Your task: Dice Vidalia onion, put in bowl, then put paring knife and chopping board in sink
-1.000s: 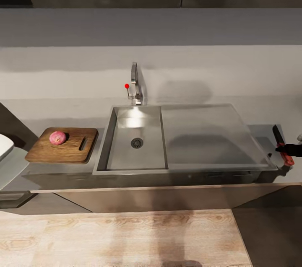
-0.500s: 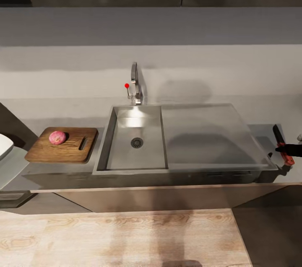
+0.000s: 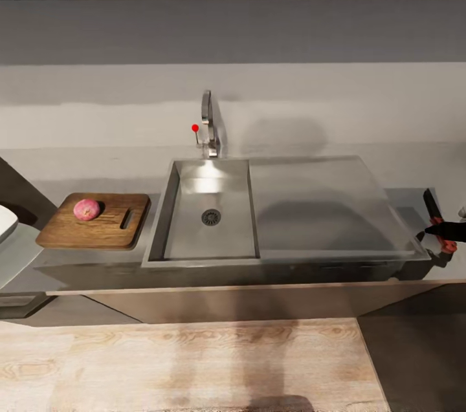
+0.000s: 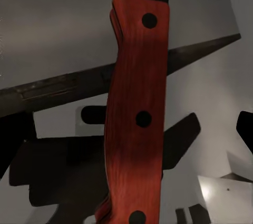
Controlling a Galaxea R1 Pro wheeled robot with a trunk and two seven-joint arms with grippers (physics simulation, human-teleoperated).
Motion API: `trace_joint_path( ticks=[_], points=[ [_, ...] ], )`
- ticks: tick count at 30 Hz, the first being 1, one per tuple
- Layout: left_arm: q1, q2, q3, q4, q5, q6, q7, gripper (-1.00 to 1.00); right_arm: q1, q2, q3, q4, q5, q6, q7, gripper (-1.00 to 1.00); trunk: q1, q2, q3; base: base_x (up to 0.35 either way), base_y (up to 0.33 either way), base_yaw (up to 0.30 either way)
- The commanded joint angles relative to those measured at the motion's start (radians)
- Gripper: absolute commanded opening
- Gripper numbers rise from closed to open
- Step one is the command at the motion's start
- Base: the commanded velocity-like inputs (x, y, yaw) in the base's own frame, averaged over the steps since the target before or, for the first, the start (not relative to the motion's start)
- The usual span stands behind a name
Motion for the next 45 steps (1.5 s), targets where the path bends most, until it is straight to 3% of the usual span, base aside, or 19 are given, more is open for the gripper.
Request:
trace_joint_path(
  ticks=[1,18,19,34,45],
  points=[
    [-0.002,0.000,-0.008,0.002,0.003,-0.001,0.002,1.00,0.000,0.000,-0.002,-0.001,0.013,0.004,0.003,1.00,0.001,-0.001,-0.003,0.000,0.000,0.000],
    [-0.002,0.000,-0.008,0.002,0.003,-0.001,0.003,1.00,0.000,0.000,-0.002,0.000,0.013,0.004,0.003,1.00,0.001,-0.001,-0.020,0.000,0.000,0.000],
    [-0.002,0.000,-0.008,0.002,0.003,-0.001,0.003,1.00,0.000,0.000,-0.002,0.000,0.013,0.004,0.003,-1.00,0.001,-0.001,-0.020,0.000,0.000,0.000],
    [-0.002,0.000,-0.008,0.002,0.003,-0.001,0.003,1.00,0.000,-0.001,-0.003,-0.001,0.013,0.004,0.001,-1.00,0.001,-0.001,-0.019,0.000,0.000,0.000],
    [-0.002,0.000,-0.008,0.002,0.003,-0.001,0.003,1.00,0.000,0.000,-0.003,-0.002,0.013,0.004,0.001,-1.00,0.001,-0.001,-0.003,0.000,0.000,0.000]
  ],
)
